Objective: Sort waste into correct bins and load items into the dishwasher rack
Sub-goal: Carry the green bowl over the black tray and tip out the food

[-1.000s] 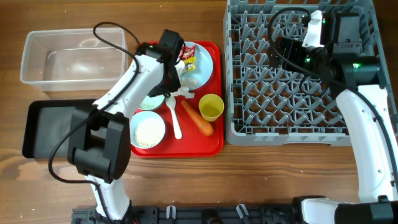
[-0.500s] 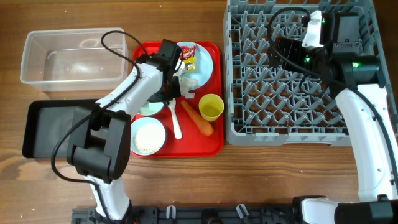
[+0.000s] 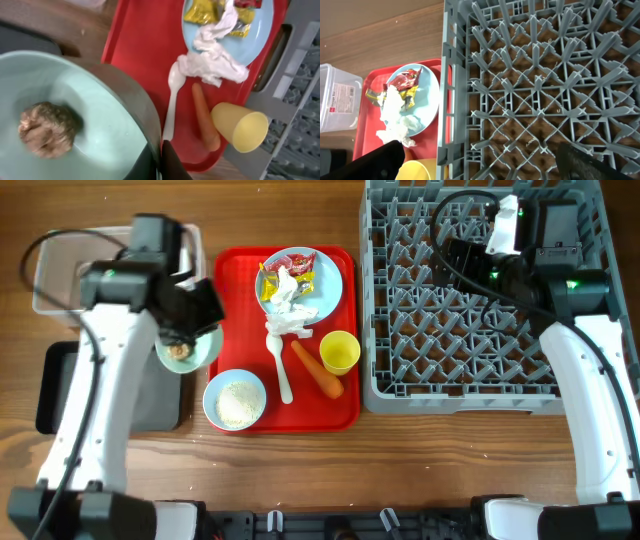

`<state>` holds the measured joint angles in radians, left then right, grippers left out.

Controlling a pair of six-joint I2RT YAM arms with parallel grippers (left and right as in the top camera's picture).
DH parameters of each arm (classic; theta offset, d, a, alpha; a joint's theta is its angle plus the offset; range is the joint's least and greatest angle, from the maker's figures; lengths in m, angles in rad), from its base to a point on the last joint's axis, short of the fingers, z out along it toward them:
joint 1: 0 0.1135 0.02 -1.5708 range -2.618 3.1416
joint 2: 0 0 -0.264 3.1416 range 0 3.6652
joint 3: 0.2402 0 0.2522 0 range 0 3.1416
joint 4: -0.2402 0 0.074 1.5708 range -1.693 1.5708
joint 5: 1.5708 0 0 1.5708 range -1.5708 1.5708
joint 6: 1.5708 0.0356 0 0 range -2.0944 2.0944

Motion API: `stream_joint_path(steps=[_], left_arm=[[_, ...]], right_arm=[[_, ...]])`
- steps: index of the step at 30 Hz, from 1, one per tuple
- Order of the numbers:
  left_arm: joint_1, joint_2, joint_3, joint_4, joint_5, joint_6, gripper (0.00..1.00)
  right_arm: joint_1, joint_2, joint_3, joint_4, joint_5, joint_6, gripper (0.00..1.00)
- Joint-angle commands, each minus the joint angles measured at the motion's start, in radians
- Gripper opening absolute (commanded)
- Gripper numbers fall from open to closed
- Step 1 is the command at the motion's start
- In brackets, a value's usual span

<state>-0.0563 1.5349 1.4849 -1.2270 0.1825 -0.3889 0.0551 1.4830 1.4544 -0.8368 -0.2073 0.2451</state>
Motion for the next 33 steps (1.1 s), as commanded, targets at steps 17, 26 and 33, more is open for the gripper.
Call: stream_joint_path(steps=[17, 26, 33], left_arm=[[0.805, -0.116, -0.518, 0.18, 1.111, 0.727, 0.04], [0.806, -0.105, -0.518, 0.192, 1.061, 0.857, 0.04], [0.806, 0.058, -0.518, 0.245, 1.029, 0.788, 0.04]], right_arm=[[-0.003, 0.016, 0.023, 0.005, 0.012, -0.006, 1.0], [-0.003, 0.016, 0.023, -0.013, 0.013, -0.009, 1.0], [-0.003, 0.016, 0.023, -0.014, 0.013, -0.008, 1.0]])
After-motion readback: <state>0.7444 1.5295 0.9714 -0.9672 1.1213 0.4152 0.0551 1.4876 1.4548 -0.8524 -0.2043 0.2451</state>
